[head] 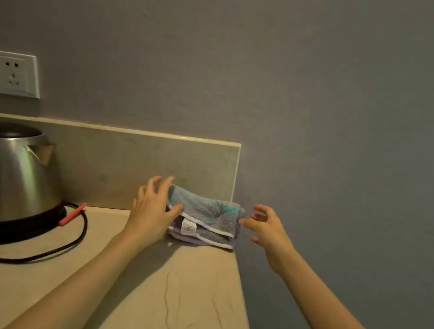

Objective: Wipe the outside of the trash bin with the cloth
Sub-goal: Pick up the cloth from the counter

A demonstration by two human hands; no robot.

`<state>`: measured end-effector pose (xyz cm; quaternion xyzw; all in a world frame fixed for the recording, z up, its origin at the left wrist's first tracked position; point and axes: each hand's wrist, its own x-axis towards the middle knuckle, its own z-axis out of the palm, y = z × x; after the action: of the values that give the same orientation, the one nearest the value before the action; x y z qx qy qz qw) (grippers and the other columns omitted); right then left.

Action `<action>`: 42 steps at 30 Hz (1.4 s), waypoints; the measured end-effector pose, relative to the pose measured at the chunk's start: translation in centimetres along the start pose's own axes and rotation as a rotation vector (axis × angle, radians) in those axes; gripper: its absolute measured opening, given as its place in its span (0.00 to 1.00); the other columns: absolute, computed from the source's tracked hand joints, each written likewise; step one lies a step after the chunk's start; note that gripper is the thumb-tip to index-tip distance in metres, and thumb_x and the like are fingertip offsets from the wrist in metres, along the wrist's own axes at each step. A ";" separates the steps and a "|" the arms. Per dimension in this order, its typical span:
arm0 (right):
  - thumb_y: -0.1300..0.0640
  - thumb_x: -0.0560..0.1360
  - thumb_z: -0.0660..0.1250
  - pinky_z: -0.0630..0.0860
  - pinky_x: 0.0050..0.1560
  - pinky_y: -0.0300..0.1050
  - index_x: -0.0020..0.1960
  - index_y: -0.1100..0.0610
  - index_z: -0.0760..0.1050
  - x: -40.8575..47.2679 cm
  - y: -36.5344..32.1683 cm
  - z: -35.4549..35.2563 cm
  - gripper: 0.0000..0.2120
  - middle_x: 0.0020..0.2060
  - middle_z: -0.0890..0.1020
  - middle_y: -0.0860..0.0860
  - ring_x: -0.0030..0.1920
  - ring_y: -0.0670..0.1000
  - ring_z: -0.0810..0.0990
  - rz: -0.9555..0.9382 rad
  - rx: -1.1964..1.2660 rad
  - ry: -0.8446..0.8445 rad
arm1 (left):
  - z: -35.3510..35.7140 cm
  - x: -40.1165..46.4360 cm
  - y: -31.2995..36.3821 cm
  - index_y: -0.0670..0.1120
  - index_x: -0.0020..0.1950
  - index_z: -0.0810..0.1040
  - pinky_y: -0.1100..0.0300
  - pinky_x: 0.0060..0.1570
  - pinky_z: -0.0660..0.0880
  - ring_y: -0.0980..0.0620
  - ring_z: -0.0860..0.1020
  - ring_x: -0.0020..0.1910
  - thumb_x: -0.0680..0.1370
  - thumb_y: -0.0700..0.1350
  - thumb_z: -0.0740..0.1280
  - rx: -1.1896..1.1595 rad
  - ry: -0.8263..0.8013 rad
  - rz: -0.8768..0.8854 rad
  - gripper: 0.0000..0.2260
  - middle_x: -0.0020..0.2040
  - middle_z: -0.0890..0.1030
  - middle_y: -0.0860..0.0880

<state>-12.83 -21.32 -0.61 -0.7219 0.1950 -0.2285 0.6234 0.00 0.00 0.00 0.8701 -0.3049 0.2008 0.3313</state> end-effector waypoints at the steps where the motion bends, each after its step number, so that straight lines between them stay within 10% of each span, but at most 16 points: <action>1: 0.59 0.72 0.71 0.70 0.52 0.48 0.70 0.54 0.62 0.1 0.0 0.5 0.30 0.61 0.70 0.53 0.58 0.53 0.72 0.020 -0.006 -0.004 | 0.1 0.0 -0.2 0.52 0.74 0.58 0.46 0.65 0.63 0.42 0.61 0.69 0.77 0.55 0.64 -0.008 -0.018 -0.033 0.29 0.72 0.60 0.47; 5: 0.57 0.71 0.73 0.69 0.53 0.49 0.74 0.55 0.56 1.0 0.7 2.0 0.38 0.63 0.70 0.54 0.55 0.52 0.74 0.100 0.037 -0.060 | 1.2 -0.5 -0.9 0.52 0.77 0.48 0.50 0.65 0.62 0.43 0.61 0.70 0.78 0.57 0.62 -0.120 -0.165 -0.073 0.34 0.74 0.59 0.46; 9: 0.62 0.70 0.74 0.77 0.42 0.40 0.64 0.60 0.71 1.2 0.9 3.3 0.25 0.49 0.83 0.52 0.44 0.48 0.82 0.101 0.139 -0.121 | 1.4 -1.0 -1.4 0.52 0.77 0.44 0.55 0.66 0.63 0.49 0.63 0.71 0.77 0.56 0.64 -0.315 -0.270 -0.071 0.37 0.74 0.60 0.47; 20: 0.74 0.70 0.67 0.80 0.36 0.45 0.56 0.63 0.72 -1.4 -0.5 1.3 0.17 0.46 0.82 0.60 0.40 0.55 0.83 0.014 0.441 -0.100 | 0.8 -1.0 -0.9 0.48 0.54 0.69 0.55 0.49 0.76 0.48 0.77 0.54 0.77 0.46 0.67 -0.662 -0.118 -0.186 0.09 0.57 0.75 0.45; 30: 0.73 0.62 0.65 0.82 0.39 0.47 0.60 0.61 0.73 -8.2 -2.9 -7.0 0.27 0.44 0.84 0.58 0.41 0.55 0.84 -0.137 0.764 -0.268 | -2.1 -5.2 7.3 0.59 0.72 0.57 0.64 0.49 0.77 0.54 0.76 0.58 0.63 0.56 0.77 -1.024 -0.244 -0.059 0.43 0.64 0.73 0.53; 42: 0.68 0.63 0.66 0.81 0.41 0.46 0.55 0.61 0.76 -19.4 -0.1 -22.9 0.20 0.43 0.83 0.57 0.40 0.54 0.83 -0.043 0.833 -0.083 | 4.9 -16.0 23.6 0.50 0.63 0.74 0.62 0.51 0.77 0.51 0.79 0.58 0.65 0.46 0.77 -1.276 -0.319 -0.026 0.27 0.57 0.82 0.50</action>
<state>-41.83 -28.89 0.50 -0.4205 0.0453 -0.2714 0.8646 -26.62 -11.11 -1.56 0.5254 -0.3990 -0.1549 0.7354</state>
